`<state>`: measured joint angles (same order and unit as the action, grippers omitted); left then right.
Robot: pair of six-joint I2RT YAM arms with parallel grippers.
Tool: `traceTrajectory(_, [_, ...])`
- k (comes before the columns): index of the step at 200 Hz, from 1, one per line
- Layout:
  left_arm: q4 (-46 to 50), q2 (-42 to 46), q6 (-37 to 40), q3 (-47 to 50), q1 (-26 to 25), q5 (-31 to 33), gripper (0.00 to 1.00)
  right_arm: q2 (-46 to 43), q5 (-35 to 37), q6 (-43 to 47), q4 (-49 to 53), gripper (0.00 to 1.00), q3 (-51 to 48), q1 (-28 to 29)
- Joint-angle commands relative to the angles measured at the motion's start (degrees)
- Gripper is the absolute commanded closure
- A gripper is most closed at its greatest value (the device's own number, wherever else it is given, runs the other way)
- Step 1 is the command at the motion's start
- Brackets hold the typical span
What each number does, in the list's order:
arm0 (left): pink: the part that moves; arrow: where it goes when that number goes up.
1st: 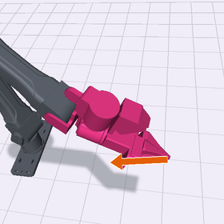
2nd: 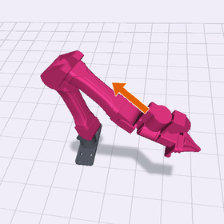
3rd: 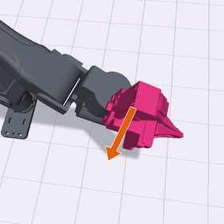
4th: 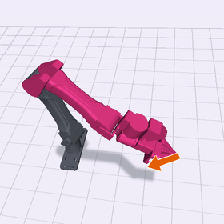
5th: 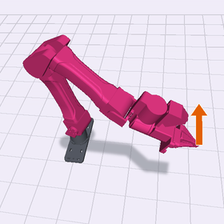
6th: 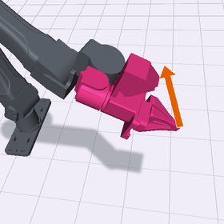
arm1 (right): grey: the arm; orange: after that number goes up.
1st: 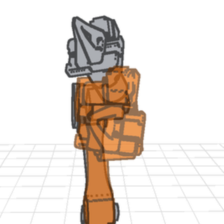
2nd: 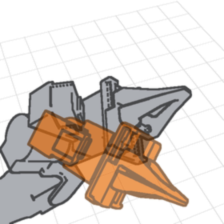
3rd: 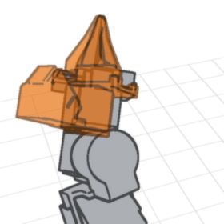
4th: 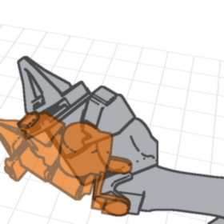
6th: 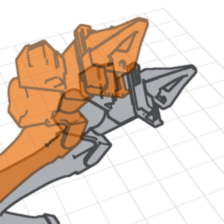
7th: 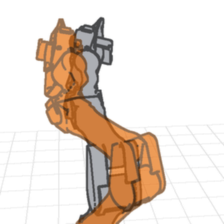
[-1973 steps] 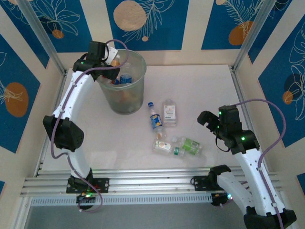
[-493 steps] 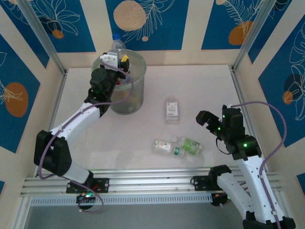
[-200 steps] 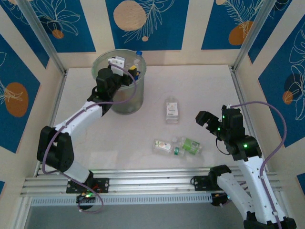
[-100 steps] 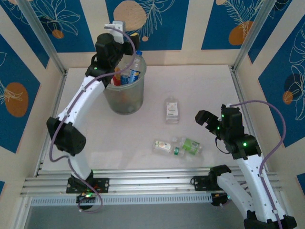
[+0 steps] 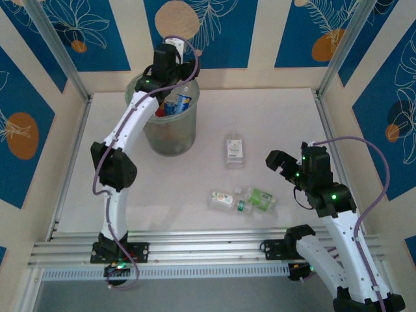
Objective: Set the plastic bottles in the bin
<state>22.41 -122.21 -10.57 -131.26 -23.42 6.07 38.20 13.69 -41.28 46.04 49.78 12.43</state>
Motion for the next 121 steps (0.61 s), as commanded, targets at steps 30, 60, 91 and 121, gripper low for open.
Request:
traceTrajectory(30, [3.4, -1.39, 2.85, -3.96, -1.06, 2.3, 0.3, -0.05, 0.79, 1.11, -0.6, 0.01, 1.55, 0.47])
traceTrajectory(60, [4.98, -2.36, 4.12, -5.01, -1.71, 2.37, 0.3, -0.05, 0.98, 1.25, -0.43, 0.01, 1.59, 0.51])
traceTrajectory(91, [5.73, -3.62, 4.85, -6.15, -2.07, 2.28, 0.31, -0.09, 1.05, 1.24, -0.45, 0.01, 1.41, 0.5])
traceTrajectory(121, [5.82, -4.74, 4.94, -7.52, -2.16, 2.11, 0.32, -0.06, 0.97, 1.2, -0.66, 0.01, 1.2, 0.58])
